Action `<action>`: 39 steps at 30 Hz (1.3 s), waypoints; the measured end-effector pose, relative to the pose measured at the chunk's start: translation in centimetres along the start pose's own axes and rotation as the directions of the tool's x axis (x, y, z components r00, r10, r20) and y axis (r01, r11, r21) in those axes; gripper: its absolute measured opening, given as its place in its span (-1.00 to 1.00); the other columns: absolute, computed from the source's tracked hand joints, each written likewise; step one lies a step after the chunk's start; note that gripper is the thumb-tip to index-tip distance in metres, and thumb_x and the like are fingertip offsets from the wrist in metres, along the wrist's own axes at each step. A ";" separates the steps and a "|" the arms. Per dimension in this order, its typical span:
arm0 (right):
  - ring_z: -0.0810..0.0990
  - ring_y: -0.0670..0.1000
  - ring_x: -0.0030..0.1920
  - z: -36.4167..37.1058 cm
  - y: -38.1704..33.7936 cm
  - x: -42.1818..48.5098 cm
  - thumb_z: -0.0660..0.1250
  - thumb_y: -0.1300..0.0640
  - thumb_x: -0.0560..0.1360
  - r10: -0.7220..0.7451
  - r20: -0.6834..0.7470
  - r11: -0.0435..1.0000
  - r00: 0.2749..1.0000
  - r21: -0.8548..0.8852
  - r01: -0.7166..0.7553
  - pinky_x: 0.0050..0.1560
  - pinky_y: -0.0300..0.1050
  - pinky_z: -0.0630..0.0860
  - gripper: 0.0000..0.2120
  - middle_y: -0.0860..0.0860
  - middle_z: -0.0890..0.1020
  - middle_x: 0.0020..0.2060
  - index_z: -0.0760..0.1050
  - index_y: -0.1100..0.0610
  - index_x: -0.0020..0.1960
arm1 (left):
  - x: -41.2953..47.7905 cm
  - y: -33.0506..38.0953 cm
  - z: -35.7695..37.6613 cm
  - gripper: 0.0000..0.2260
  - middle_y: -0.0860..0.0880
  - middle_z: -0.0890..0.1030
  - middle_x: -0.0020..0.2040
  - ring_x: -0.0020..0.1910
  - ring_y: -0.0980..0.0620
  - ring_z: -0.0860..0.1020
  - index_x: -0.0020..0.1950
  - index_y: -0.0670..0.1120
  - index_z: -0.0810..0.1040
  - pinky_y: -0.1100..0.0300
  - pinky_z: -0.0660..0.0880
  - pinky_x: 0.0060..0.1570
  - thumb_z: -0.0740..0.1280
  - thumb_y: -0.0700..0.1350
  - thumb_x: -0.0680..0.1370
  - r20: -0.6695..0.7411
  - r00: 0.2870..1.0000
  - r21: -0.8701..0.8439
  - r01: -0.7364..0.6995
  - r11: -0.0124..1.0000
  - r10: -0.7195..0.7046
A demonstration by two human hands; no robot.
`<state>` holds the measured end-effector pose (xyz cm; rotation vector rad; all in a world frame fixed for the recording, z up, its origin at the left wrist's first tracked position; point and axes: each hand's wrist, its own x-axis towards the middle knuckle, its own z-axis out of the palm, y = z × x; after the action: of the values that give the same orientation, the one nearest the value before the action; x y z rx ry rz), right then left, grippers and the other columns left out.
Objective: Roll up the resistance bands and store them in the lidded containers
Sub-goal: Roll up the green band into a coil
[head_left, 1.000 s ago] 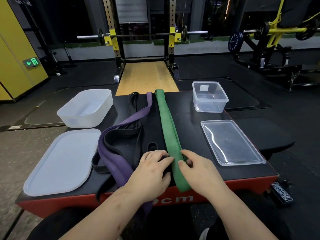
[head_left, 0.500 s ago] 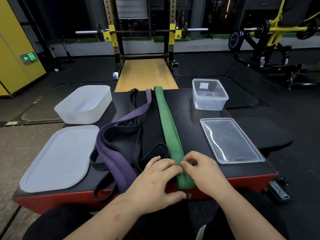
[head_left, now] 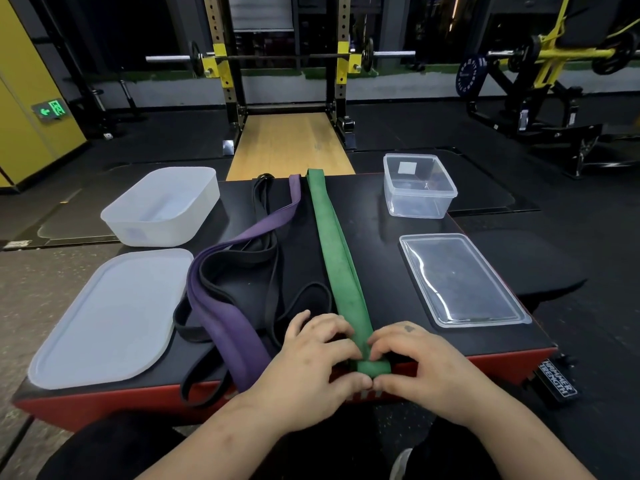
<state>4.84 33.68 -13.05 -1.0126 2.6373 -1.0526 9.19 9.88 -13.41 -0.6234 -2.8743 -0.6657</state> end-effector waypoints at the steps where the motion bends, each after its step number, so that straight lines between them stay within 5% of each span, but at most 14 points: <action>1: 0.50 -0.14 0.33 0.1 0.1 -0.1 0.48 -0.19 0.39 -0.010 -0.014 1.000 1.000 0.011 0.010 0.33 -0.23 0.42 -0.72 -0.36 0.55 0.18 0.58 -0.22 0.08 | -0.1 0.1 -0.2 -0.57 0.28 0.35 0.37 0.51 0.30 0.10 0.27 0.22 0.54 0.02 -0.25 0.57 0.14 0.39 0.56 0.024 1.000 0.033 0.004 0.999 -0.005; 5: 0.52 -0.12 0.31 0.6 0.3 0.0 0.50 -0.19 0.41 -0.039 -0.054 0.999 0.998 0.004 0.039 0.31 -0.23 0.41 -0.78 -0.33 0.57 0.15 0.61 -0.19 0.02 | 0.5 -0.3 -0.7 -0.52 0.20 0.42 0.35 0.45 0.19 0.29 0.38 0.17 0.47 -0.14 -0.11 0.58 -0.03 0.30 0.62 -0.048 0.993 0.136 0.117 0.984 -0.111; 10: 0.47 -0.14 0.35 0.9 0.1 0.1 0.50 -0.14 0.43 -0.010 -0.068 1.000 0.998 0.015 0.011 0.30 -0.30 0.40 -0.81 -0.32 0.60 0.14 0.64 -0.18 0.03 | 2.4 -3.8 -0.8 -0.84 0.04 0.60 0.03 0.06 -0.05 0.61 0.04 0.01 0.62 -0.37 0.20 0.45 0.35 -0.16 0.49 -0.264 0.921 0.334 0.366 0.869 -0.286; 12: 0.50 -0.13 0.32 1.2 0.0 0.3 0.48 -0.16 0.43 -0.020 -0.103 1.000 0.994 0.015 0.022 0.28 -0.27 0.44 -0.79 -0.30 0.61 0.11 0.66 -0.14 0.03 | 2.4 -3.8 -0.7 -0.77 0.05 0.60 0.02 0.03 -0.04 0.60 -0.01 0.00 0.65 -0.26 0.22 0.47 0.39 -0.24 0.40 -0.257 0.948 0.306 0.262 0.915 -0.186; 16: 0.51 -0.15 0.27 1.1 0.2 1.0 0.41 -0.20 0.49 -0.042 -0.105 0.999 0.994 -0.002 0.042 0.27 -0.22 0.45 -0.79 -0.32 0.62 0.07 0.69 -0.11 -0.02 | 0.3 -1.3 -1.3 -0.84 0.16 0.58 0.07 0.12 0.13 0.52 0.03 0.01 0.65 0.16 0.29 0.39 0.40 -0.10 0.46 -0.116 0.986 -0.031 -0.128 0.991 0.124; 21: 0.45 -0.13 0.32 0.6 0.1 1.5 0.30 -0.26 0.52 -0.019 0.002 1.000 1.000 0.007 0.019 0.31 -0.20 0.41 -0.69 -0.30 0.58 0.08 0.71 -0.10 0.00 | -0.8 -0.2 -0.8 -0.64 0.30 0.49 0.14 0.23 0.22 0.37 0.23 0.18 0.49 0.29 0.29 0.30 0.34 0.28 0.51 -0.040 0.999 -0.149 0.009 0.989 -0.016; 27: 0.50 -0.08 0.20 0.9 0.3 1.6 0.30 -0.21 0.54 -0.013 -0.032 0.999 0.999 0.038 0.015 0.23 -0.15 0.43 -0.74 -0.22 0.55 0.02 0.67 -0.08 -0.05 | 0.1 0.8 0.5 -0.84 0.25 0.55 0.01 0.07 0.27 0.47 0.15 0.13 0.53 0.07 0.34 0.21 0.35 0.01 0.58 -0.140 0.988 -0.170 -0.081 0.982 0.058; 32: 0.59 -0.05 0.05 1.3 0.3 0.7 0.43 -0.06 0.51 0.049 -0.166 0.992 0.985 0.126 -0.028 0.05 -0.11 0.53 -0.85 -0.17 0.60 -0.06 0.52 -0.18 0.05 | 0.3 0.8 1.0 -0.91 0.27 0.52 -0.05 0.02 0.27 0.46 0.07 0.11 0.54 0.05 0.36 0.17 0.37 -0.01 0.58 -0.192 0.981 -0.191 -0.057 0.980 0.020; 39: 0.62 -0.06 0.10 1.9 0.5 1.1 0.47 0.04 0.51 0.012 -0.215 0.993 0.977 0.115 0.013 0.11 -0.16 0.53 -0.94 -0.20 0.65 -0.08 0.64 -0.11 -0.05 | 0.0 0.5 1.7 -0.87 0.22 0.47 0.03 0.14 0.16 0.45 0.09 0.07 0.59 0.09 0.41 0.19 0.34 0.05 0.60 -0.228 0.974 -0.135 -0.052 0.990 0.021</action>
<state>4.37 32.20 -14.69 -0.9223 2.7012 -1.3698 9.40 11.05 -14.69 -0.5752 -2.6174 -0.8776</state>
